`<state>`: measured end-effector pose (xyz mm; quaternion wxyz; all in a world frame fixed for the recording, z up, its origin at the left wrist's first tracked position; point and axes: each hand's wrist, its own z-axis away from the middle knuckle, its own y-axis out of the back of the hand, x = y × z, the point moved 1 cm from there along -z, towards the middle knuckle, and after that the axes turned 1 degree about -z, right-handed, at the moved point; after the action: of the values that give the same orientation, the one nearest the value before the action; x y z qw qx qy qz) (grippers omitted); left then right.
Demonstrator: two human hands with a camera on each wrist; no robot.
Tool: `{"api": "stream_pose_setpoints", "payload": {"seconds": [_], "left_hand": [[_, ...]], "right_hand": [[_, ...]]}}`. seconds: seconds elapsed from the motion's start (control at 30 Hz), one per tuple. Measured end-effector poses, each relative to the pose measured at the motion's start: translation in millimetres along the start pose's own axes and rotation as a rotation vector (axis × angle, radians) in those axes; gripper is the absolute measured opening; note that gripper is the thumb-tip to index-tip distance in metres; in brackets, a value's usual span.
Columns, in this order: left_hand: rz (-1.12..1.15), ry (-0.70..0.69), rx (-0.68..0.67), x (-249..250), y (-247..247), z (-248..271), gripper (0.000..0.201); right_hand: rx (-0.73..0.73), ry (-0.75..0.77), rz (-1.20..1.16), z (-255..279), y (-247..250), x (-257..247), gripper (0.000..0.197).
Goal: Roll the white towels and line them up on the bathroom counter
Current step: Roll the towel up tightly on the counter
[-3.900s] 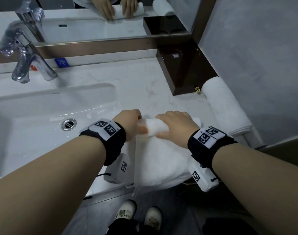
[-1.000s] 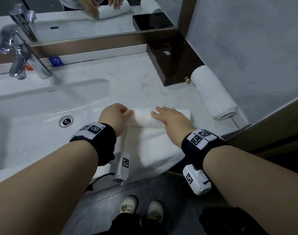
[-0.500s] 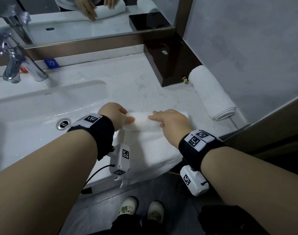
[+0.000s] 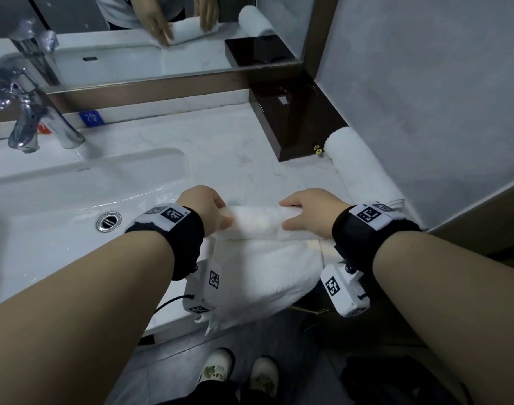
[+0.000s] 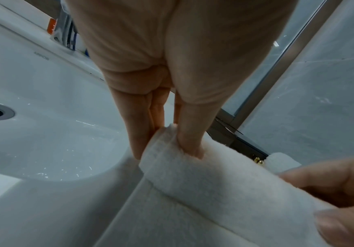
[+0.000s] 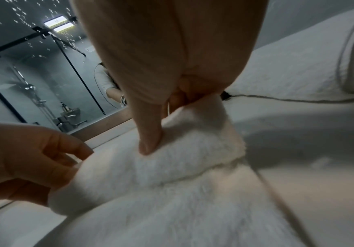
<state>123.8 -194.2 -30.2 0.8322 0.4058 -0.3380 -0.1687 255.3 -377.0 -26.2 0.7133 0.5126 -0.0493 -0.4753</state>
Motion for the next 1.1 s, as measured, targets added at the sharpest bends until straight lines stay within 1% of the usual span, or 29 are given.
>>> {"api": "stream_pose_setpoints", "payload": {"seconds": [0.07,0.13,0.2,0.23,0.3,0.37,0.47,0.57,0.67,0.8,0.97,1.1], "left_hand": [[-0.025,-0.001,-0.018,-0.1,0.7,0.0,0.032],[-0.05,-0.005,-0.035,1.1,1.5,-0.1,0.033],[-0.08,-0.013,-0.048,2.4,1.8,0.3,0.036],[-0.097,-0.02,-0.05,3.1,1.6,0.6,0.038],[-0.14,-0.042,-0.047,3.9,0.8,0.6,0.042],[-0.168,-0.06,-0.038,4.0,0.0,0.0,0.045],[-0.155,-0.068,-0.017,2.2,-1.3,-3.0,0.048],[-0.134,-0.088,0.047,0.7,-4.0,-9.0,0.045],[-0.126,-0.102,0.102,0.7,-7.5,-16.9,0.042],[-0.157,-0.141,0.142,1.4,-11.1,-24.7,0.044],[-0.173,-0.177,0.148,-2.3,-15.4,-26.0,0.04],[-0.132,-0.195,0.138,-5.8,-15.9,-24.0,0.042]], "right_hand": [[-0.025,0.002,0.038,-4.1,-0.4,-3.8,0.055],[-0.05,0.017,0.065,-8.4,-3.6,-6.9,0.04],[-0.067,0.003,0.145,-12.3,-8.6,-10.2,0.024],[-0.077,-0.011,0.213,-14.3,-11.9,-11.2,0.024],[-0.083,-0.015,0.365,-18.5,-19.7,-13.1,0.031],[-0.064,0.006,0.428,-22.6,-25.1,-12.8,0.037],[-0.009,0.045,0.435,-27.3,-28.6,-8.9,0.036],[0.094,0.067,0.433,-32.4,-29.4,-5.5,0.037],[0.178,0.066,0.44,-38.5,-30.4,-4.8,0.036],[0.275,0.064,0.437,-41.5,-33.0,-1.4,0.032],[0.314,0.096,0.401,-40.4,-33.9,3.0,0.032],[0.351,0.106,0.39,-36.1,-37.6,3.6,0.033]]}}
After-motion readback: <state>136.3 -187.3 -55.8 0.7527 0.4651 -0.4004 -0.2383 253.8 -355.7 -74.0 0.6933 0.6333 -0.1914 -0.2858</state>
